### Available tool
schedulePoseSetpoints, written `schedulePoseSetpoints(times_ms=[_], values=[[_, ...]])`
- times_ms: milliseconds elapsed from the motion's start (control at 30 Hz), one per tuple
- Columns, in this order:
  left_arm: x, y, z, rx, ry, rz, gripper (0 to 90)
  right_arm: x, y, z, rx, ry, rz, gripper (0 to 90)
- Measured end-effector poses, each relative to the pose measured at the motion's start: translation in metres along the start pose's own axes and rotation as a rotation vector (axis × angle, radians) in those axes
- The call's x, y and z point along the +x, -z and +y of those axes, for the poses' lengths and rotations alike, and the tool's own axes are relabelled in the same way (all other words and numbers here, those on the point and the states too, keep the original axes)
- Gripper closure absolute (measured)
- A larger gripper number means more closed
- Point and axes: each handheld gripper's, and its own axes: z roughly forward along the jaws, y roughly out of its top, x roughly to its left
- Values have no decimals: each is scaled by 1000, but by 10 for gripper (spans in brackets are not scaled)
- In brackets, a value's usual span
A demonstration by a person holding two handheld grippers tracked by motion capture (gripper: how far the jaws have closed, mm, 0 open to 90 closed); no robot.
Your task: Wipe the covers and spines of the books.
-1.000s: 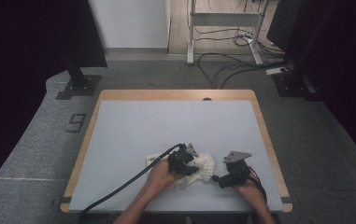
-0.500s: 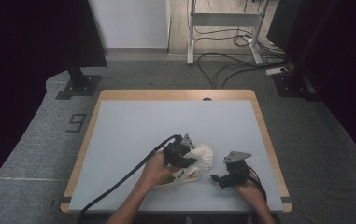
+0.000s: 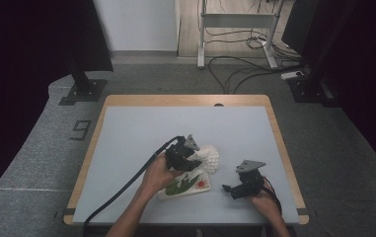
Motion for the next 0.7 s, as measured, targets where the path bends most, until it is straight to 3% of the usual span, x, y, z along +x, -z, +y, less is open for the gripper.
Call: schedulePoseSetpoints(times_ms=[267, 700], values=[[12, 15, -9, 10, 13, 58, 664, 0, 0, 0, 0, 1, 0, 30], [37, 43, -36, -5, 94, 130, 659, 0, 0, 0, -1, 2, -2, 30]])
